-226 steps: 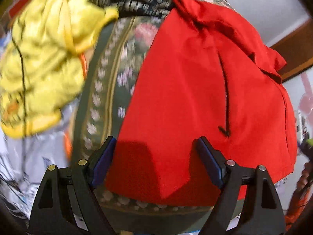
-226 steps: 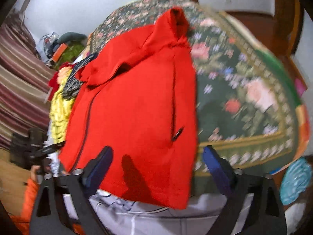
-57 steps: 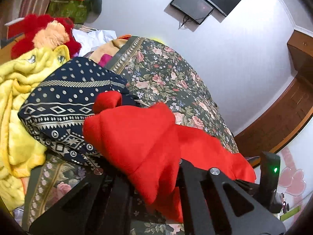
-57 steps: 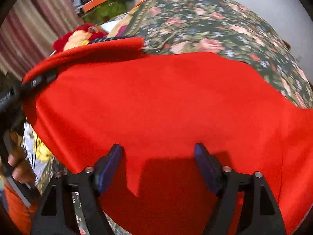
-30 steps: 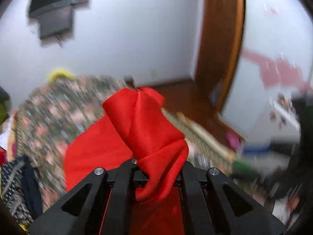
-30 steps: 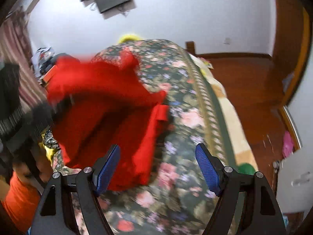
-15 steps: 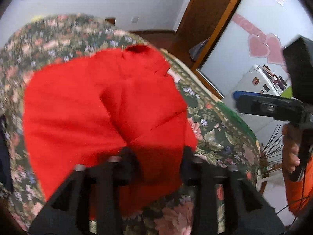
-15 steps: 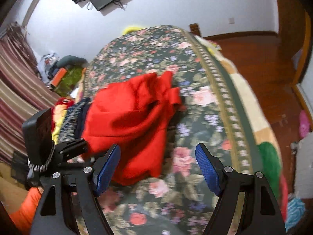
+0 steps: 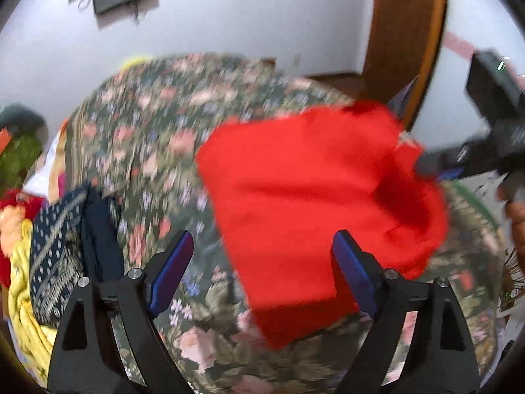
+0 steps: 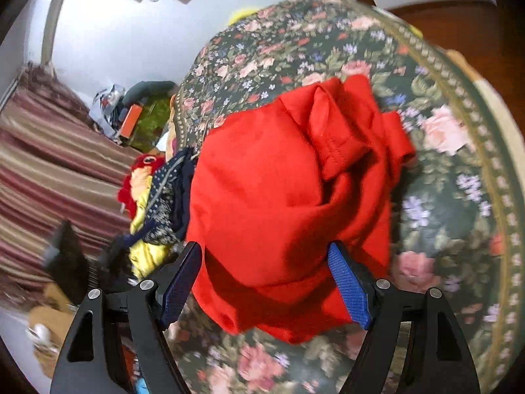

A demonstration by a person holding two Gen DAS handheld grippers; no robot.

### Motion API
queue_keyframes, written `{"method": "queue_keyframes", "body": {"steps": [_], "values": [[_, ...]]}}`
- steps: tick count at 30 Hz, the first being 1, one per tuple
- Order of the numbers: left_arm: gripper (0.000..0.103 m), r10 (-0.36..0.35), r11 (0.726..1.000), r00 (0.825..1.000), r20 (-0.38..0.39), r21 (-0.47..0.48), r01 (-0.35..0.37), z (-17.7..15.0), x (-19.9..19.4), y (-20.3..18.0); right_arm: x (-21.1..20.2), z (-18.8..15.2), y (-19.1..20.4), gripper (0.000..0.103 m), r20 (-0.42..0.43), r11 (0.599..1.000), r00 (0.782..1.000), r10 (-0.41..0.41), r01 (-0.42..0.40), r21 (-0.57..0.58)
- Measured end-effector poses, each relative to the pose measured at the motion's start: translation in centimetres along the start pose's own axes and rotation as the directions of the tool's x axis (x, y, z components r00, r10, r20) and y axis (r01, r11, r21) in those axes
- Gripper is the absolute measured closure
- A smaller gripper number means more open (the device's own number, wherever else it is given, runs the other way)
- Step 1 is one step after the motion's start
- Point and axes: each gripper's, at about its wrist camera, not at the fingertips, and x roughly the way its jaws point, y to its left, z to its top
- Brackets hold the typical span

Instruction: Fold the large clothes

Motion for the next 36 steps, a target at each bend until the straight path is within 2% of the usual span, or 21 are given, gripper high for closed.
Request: {"method": "queue_keyframes", "body": {"steps": [3,5,6,8,9,10,12,14,15,17,20,22,24,26,30,34,36], "values": [[0.016,-0.028,1.000,0.998,-0.064,-0.004,0.028,-1.4,2.6,-0.2,0.7,0.4,0.2,0.026,-0.013,1.000,1.000,-0.013,0.013,0.026],[0.015,-0.066,0.998,0.995,-0.081,-0.011,0.065,-2.4,3.9,-0.8,1.1,0.0,0.9,0.022,-0.025,0.999,0.998,-0.053,0.053,0.009],[0.015,-0.096,0.995,0.991,-0.094,-0.017,0.095,-2.8,4.5,-1.1,1.2,-0.3,1.3,0.022,-0.028,0.996,0.996,-0.083,0.083,-0.016],[0.015,-0.116,0.993,0.987,-0.111,-0.025,0.114,-3.3,5.2,-1.5,1.7,-1.3,2.4,0.021,-0.011,0.973,0.979,-0.205,0.202,-0.107],[0.014,-0.107,0.994,0.989,-0.106,-0.029,0.104,-3.5,5.4,-1.6,2.0,-1.9,3.0,0.021,0.013,0.944,0.958,-0.287,0.285,-0.165],[0.014,-0.102,0.995,0.990,-0.100,-0.032,0.099,-3.7,5.6,-1.7,2.3,-2.3,3.1,0.021,0.029,0.921,0.942,-0.335,0.333,-0.203],[0.014,-0.116,0.992,0.989,-0.094,-0.053,0.112,-3.9,5.6,-1.5,2.9,-3.1,3.0,0.021,0.062,0.853,0.896,-0.439,0.437,-0.284],[0.014,-0.135,0.989,0.986,-0.095,-0.070,0.128,-4.2,5.7,-1.0,3.3,-3.5,1.5,0.021,0.083,0.790,0.840,-0.536,0.534,-0.302],[0.014,-0.143,0.988,0.985,-0.095,-0.076,0.136,-4.3,5.6,-0.8,3.1,-3.6,0.4,0.021,0.080,0.781,0.828,-0.556,0.552,-0.293],[0.014,-0.169,0.983,0.981,-0.097,-0.093,0.160,-4.7,5.3,-0.4,2.3,-3.8,-1.8,0.020,0.055,0.816,0.847,-0.529,0.525,-0.240],[0.014,-0.190,0.978,0.977,-0.098,-0.109,0.179,-5.2,4.7,0.1,0.4,-4.3,-5.1,0.019,0.020,0.891,0.896,-0.443,0.443,-0.104],[0.014,-0.182,0.980,0.978,-0.098,-0.104,0.172,-5.5,4.2,0.1,-0.6,-4.9,-6.2,0.019,0.024,0.900,0.902,-0.432,0.433,-0.061],[0.014,-0.158,0.985,0.981,-0.110,-0.085,0.149,-5.7,3.8,0.1,-1.5,-5.4,-6.5,0.019,0.033,0.895,0.897,-0.441,0.443,-0.063],[0.014,-0.107,0.994,0.986,-0.126,-0.040,0.103,-6.2,3.3,0.1,-2.5,-5.7,-6.1,0.019,0.046,0.884,0.887,-0.459,0.461,-0.078],[0.014,-0.003,0.999,0.994,-0.108,0.032,0.007,-6.7,1.5,0.5,-5.3,-5.8,-3.6,0.019,0.100,0.884,0.891,-0.443,0.453,-0.116],[0.014,0.026,1.000,0.998,-0.049,-0.007,-0.027,-5.5,-0.5,2.5,-8.2,-4.0,-0.3,0.019,0.205,0.906,0.912,-0.356,0.391,-0.164],[0.014,0.035,0.998,0.999,-0.021,-0.044,-0.036,-4.3,-1.0,3.6,-8.5,-3.0,1.0,0.019,0.226,0.919,0.925,-0.306,0.349,-0.185]]}}
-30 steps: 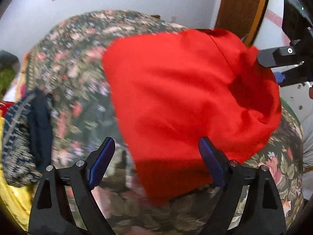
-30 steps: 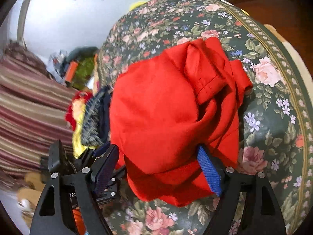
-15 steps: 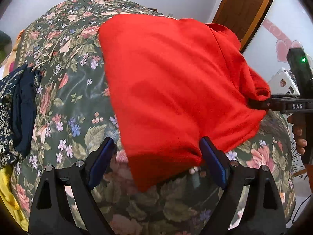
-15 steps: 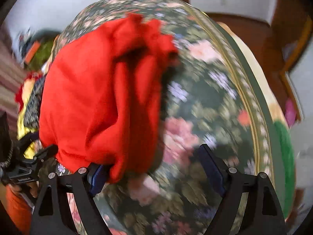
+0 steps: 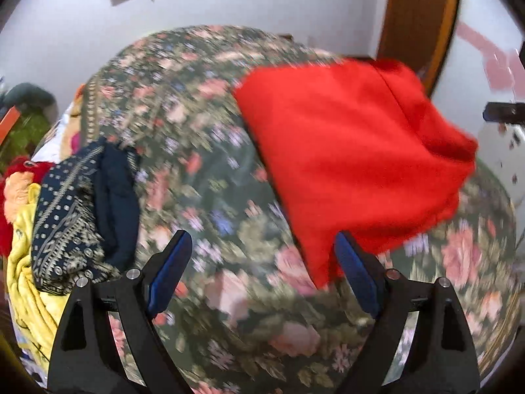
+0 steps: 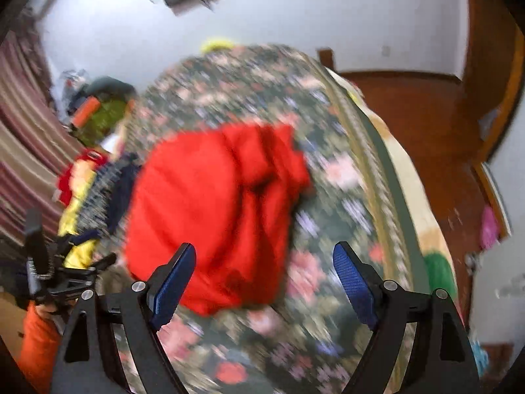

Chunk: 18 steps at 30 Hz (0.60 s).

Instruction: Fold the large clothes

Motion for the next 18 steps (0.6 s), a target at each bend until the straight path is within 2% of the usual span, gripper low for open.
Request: {"method": "queue_keyframes", "body": {"steps": [4,8,11,12,14,16,18], "values": [[0.014,-0.001,0.999,0.999,0.037,-0.051,0.002,3.3,0.5,1.3,1.8,3.8,2.8,0.022,0.011,0.993,0.994,0.109,-0.108,-0.042],[0.014,-0.006,0.999,0.999,0.043,-0.051,0.009,6.2,2.5,1.3,5.8,6.5,4.7,0.038,-0.035,0.983,0.986,0.162,-0.164,-0.079],[0.014,-0.028,0.998,0.999,0.021,-0.052,0.029,7.5,4.7,0.8,9.8,7.3,4.8,0.047,-0.103,0.988,0.988,0.112,-0.122,-0.097],[0.014,-0.039,0.998,0.999,0.008,-0.052,0.040,7.8,5.6,0.7,11.3,7.1,4.4,0.053,-0.134,0.990,0.986,0.094,-0.107,-0.093],[0.014,-0.046,0.997,0.999,-0.021,-0.058,0.045,8.0,7.4,0.5,13.5,6.8,3.5,0.071,-0.183,0.993,0.980,0.080,-0.094,-0.068],[0.014,-0.069,0.995,0.997,-0.037,-0.072,0.066,7.7,8.6,0.5,14.5,5.9,2.5,0.077,-0.190,0.993,0.977,0.098,-0.110,-0.051],[0.014,-0.103,0.990,0.994,-0.046,-0.103,0.098,7.5,9.4,0.7,14.5,5.3,2.4,0.084,-0.164,0.992,0.984,0.072,-0.088,-0.087]]}}
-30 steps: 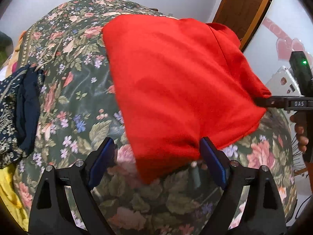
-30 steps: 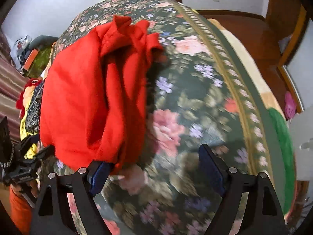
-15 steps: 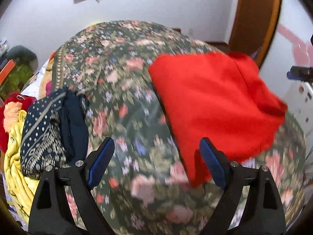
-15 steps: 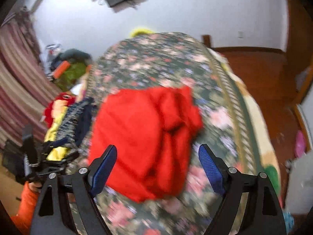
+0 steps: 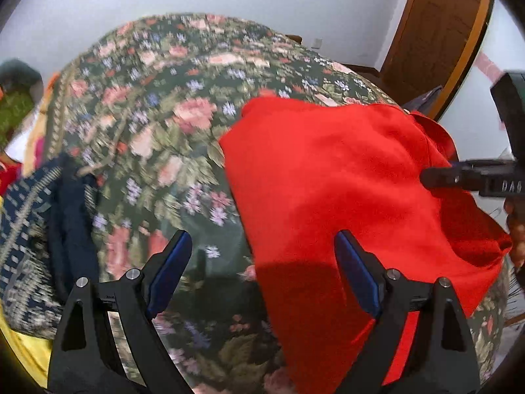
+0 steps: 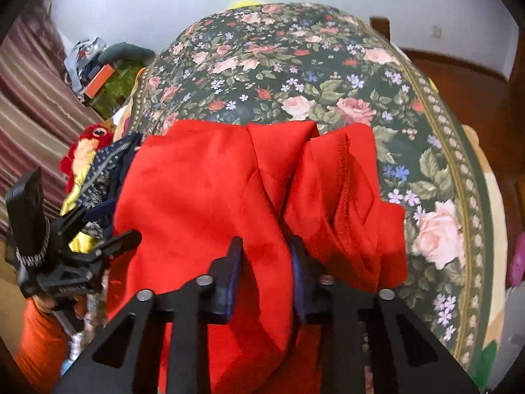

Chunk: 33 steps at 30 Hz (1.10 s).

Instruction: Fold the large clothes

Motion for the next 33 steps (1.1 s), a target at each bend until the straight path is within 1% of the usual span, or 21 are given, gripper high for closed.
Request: {"method": "queue_keyframes", "body": {"steps": [2,4,6,7,9,10,12,13,14,16,18,20,22,24,26,27,28,29,31,32,33], "values": [[0.014,-0.027,0.999,1.000,-0.001,-0.037,0.027,0.1,0.1,0.4,-0.8,-0.4,0.7,0.092,0.046,0.998,0.998,-0.032,0.034,-0.048],[0.014,-0.025,0.999,1.000,0.014,-0.045,0.026,0.4,-0.6,0.3,-1.9,-0.6,1.6,0.094,0.101,0.993,0.993,-0.062,0.071,-0.091],[0.014,-0.005,0.999,0.999,0.044,-0.042,0.007,0.9,-1.4,-0.1,-3.7,-0.9,2.2,0.096,0.167,0.986,0.981,-0.096,0.117,-0.118],[0.014,0.002,0.999,0.998,0.061,-0.039,0.001,1.3,-1.9,-0.4,-4.9,-0.9,2.1,0.097,0.202,0.982,0.972,-0.122,0.148,-0.121],[0.014,0.002,0.999,0.997,0.075,-0.032,0.000,1.9,-2.2,-0.9,-6.1,-0.9,1.5,0.097,0.229,0.975,0.961,-0.154,0.186,-0.125],[0.014,0.007,1.000,0.998,0.070,-0.026,-0.005,2.1,-2.1,-1.1,-6.4,-0.9,0.7,0.097,0.230,0.973,0.958,-0.171,0.201,-0.114],[0.014,0.024,1.000,0.998,0.052,-0.012,-0.024,2.2,-1.4,-1.5,-5.9,-1.1,-1.4,0.097,0.160,0.976,0.969,-0.186,0.201,-0.083],[0.014,0.035,0.999,0.999,0.030,-0.008,-0.035,2.1,-0.6,-1.8,-5.6,-1.4,-2.2,0.097,0.134,0.974,0.969,-0.207,0.217,-0.069],[0.014,0.034,0.999,0.999,0.014,-0.008,-0.033,2.0,-0.2,-2.0,-5.8,-1.9,-3.1,0.097,0.127,0.969,0.965,-0.230,0.239,-0.058],[0.014,0.002,1.000,1.000,-0.019,-0.010,-0.002,1.3,0.7,-2.5,-6.7,-2.6,-3.7,0.097,0.140,0.974,0.966,-0.216,0.224,-0.044],[0.014,-0.015,1.000,0.999,-0.033,-0.002,0.015,0.7,1.0,-3.0,-8.2,-3.0,-3.8,0.097,0.159,0.984,0.973,-0.170,0.175,-0.019],[0.013,0.000,1.000,1.000,-0.027,0.021,0.001,-0.1,0.8,-3.7,-9.8,-3.2,-3.1,0.097,0.179,0.996,0.981,-0.078,0.082,-0.015],[0.013,0.008,0.999,1.000,-0.028,0.035,-0.007,-0.6,0.4,-4.1,-10.7,-3.3,-1.3,0.097,0.189,0.999,0.982,0.001,0.008,-0.046],[0.013,0.011,0.999,1.000,-0.029,0.032,-0.010,-1.1,-0.1,-4.4,-10.2,-3.5,0.6,0.097,0.167,0.996,0.986,0.027,-0.013,-0.083],[0.013,0.003,1.000,1.000,-0.030,0.023,-0.003,-1.9,-0.6,-4.5,-8.3,-4.1,2.6,0.097,0.103,0.991,0.994,0.025,-0.011,-0.133],[0.013,-0.003,1.000,1.000,-0.031,0.021,0.003,-2.2,-0.8,-4.5,-7.1,-4.7,3.4,0.097,0.069,0.986,0.998,-0.002,0.013,-0.164],[0.013,-0.013,1.000,0.999,-0.035,0.022,0.013,-2.7,-1.0,-4.6,-5.8,-5.2,4.0,0.097,0.037,0.978,0.998,-0.059,0.065,-0.199],[0.013,-0.014,1.000,0.999,-0.039,0.026,0.015,-2.8,-0.9,-4.8,-4.2,-6.0,4.6,0.097,0.010,0.958,0.988,-0.154,0.152,-0.242],[0.012,-0.004,0.999,0.999,-0.035,0.050,0.006,-3.5,-1.1,-5.2,-2.0,-7.4,4.7,0.097,0.003,0.910,0.954,-0.301,0.288,-0.299],[0.012,-0.005,0.998,0.999,-0.035,0.055,0.007,-3.7,-1.1,-5.3,-1.1,-8.2,4.2,0.097,-0.009,0.901,0.944,-0.329,0.311,-0.302],[0.012,-0.008,0.998,0.999,-0.039,0.055,0.010,-3.8,-1.1,-5.3,-0.7,-8.9,3.6,0.097,-0.023,0.909,0.946,-0.322,0.303,-0.285]]}}
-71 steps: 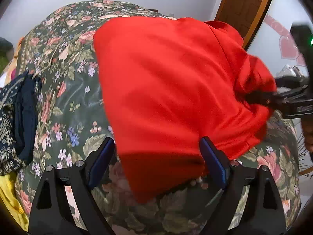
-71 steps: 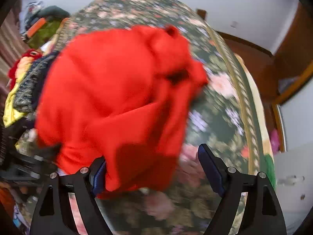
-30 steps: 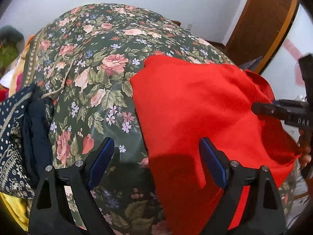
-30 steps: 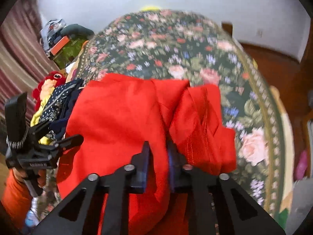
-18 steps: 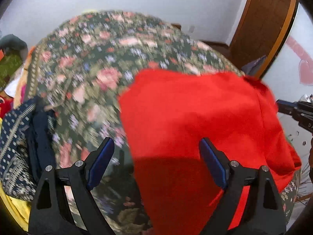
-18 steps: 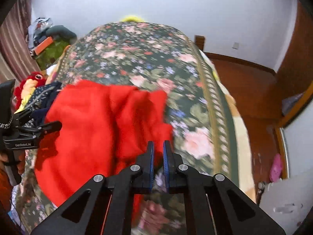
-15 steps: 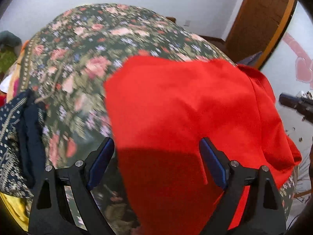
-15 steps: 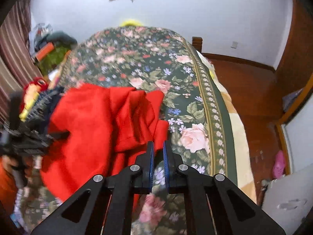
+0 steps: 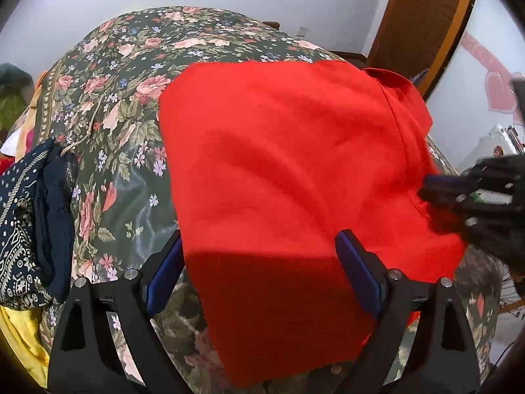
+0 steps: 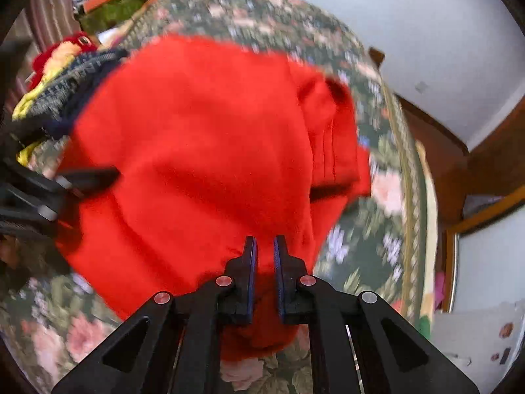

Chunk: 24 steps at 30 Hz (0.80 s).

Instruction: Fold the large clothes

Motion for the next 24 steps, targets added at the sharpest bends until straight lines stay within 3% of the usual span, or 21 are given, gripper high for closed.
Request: {"method": "queue_keyframes", "body": {"steps": [3,7,12,15,18,22,24], "values": [[0.012,0.011,1.000,1.000,-0.004,0.024,-0.011,-0.6,0.0,-0.4,0.1,-1.6,-1.6,0.097,-0.001,0.998,1.000,0.018,-0.018,0.056],[0.012,0.033,0.997,0.999,0.006,0.070,-0.034,-1.7,-0.5,-0.8,1.2,-4.8,-4.2,0.096,-0.078,0.994,0.996,-0.037,0.045,0.099],[0.012,-0.018,1.000,1.000,0.003,-0.002,0.018,-2.7,-2.0,0.9,-1.3,-6.9,-6.9,0.096,-0.095,0.983,0.995,0.000,0.017,0.180],[0.012,-0.044,0.996,0.999,0.014,-0.079,0.045,-2.7,-3.5,2.3,-3.9,-6.9,-7.6,0.096,-0.023,0.966,0.994,0.106,-0.097,0.241],[0.012,-0.006,0.997,0.999,0.035,-0.074,0.009,-2.9,-4.9,2.8,-7.0,-5.8,-6.6,0.096,0.081,0.947,0.976,0.203,-0.217,0.239],[0.012,0.044,0.998,0.997,0.063,-0.049,-0.041,-3.4,-6.4,3.3,-10.2,-3.6,-3.2,0.096,0.194,0.940,0.947,0.257,-0.292,0.179],[0.012,0.042,0.997,0.997,0.068,-0.068,-0.037,-3.5,-6.7,3.8,-10.1,-2.5,-1.8,0.096,0.210,0.930,0.934,0.289,-0.326,0.169]]}}
